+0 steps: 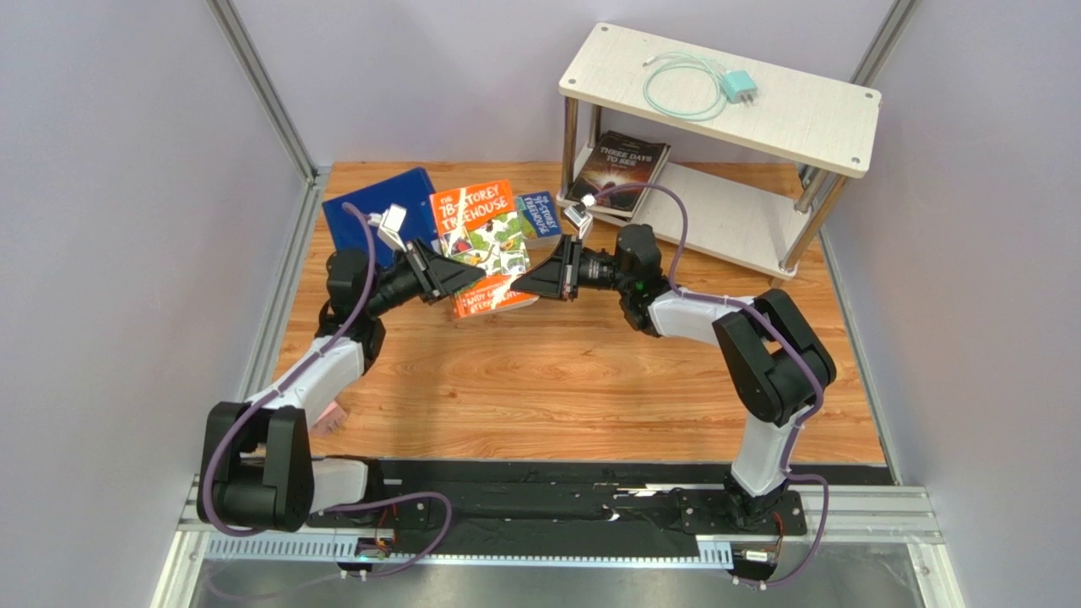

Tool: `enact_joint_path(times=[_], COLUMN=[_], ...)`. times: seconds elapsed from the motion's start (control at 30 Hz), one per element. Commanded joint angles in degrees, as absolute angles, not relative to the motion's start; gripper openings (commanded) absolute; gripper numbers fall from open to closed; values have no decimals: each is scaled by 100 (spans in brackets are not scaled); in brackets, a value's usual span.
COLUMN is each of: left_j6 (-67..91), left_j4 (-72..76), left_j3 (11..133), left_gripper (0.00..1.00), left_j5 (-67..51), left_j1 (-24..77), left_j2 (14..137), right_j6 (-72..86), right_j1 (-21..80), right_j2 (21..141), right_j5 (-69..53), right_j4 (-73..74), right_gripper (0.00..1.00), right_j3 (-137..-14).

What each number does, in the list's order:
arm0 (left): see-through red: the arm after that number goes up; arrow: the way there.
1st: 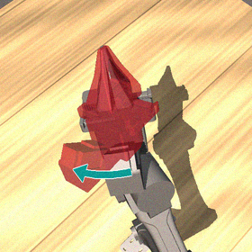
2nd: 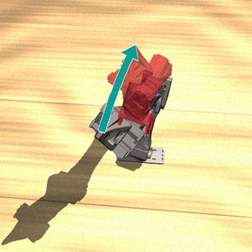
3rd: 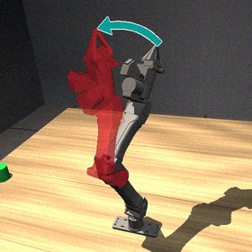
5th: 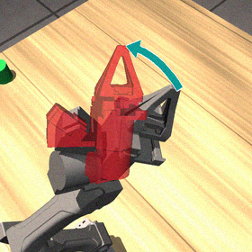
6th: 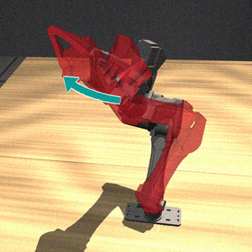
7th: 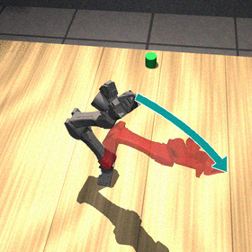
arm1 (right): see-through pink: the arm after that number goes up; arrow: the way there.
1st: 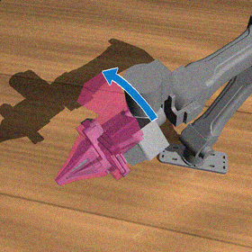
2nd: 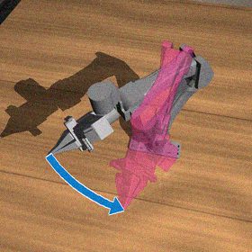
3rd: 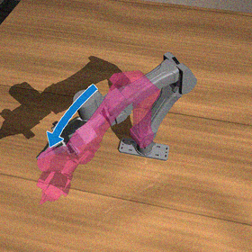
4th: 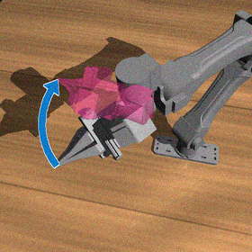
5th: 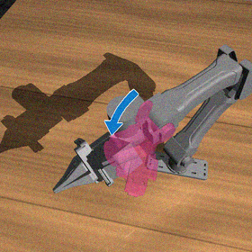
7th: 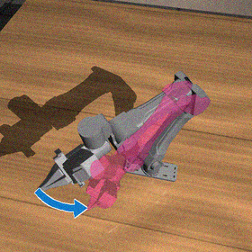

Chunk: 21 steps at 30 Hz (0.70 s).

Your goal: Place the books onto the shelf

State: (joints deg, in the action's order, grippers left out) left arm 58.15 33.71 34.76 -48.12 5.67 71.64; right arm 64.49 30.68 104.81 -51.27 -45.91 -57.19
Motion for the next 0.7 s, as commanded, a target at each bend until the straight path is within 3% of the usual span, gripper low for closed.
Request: enact_joint_path(times=[0.0, 0.07, 0.2, 0.37, 0.67], left_j6=[5775, 5242, 4220, 3604, 3419], left_j4=[3851, 2838, 917, -245, -396], left_j3=[3920, 3955, 3947, 3815, 3498], left_gripper=[46, 60, 72, 77, 77], left_j5=[-4738, -4327, -3061, -2075, -2214], left_j1=[650, 650, 650, 642, 642], left_j2=[7234, 7094, 6198, 5319, 5299], right_j6=[6346, 6355, 6205, 5881, 5081], right_j1=[3068, 3015, 2752, 2470, 1864], right_j2=[10380, 10301, 10099, 9756, 8983], right_j5=[-5037, -4887, -4790, -4720, -4386], right_j4=[-4641, -4632, -4448, -4035, -2814], right_gripper=[0, 0, 0, 0, 0], right_j3=[-5801, -5740, -5582, -5555, -5607])
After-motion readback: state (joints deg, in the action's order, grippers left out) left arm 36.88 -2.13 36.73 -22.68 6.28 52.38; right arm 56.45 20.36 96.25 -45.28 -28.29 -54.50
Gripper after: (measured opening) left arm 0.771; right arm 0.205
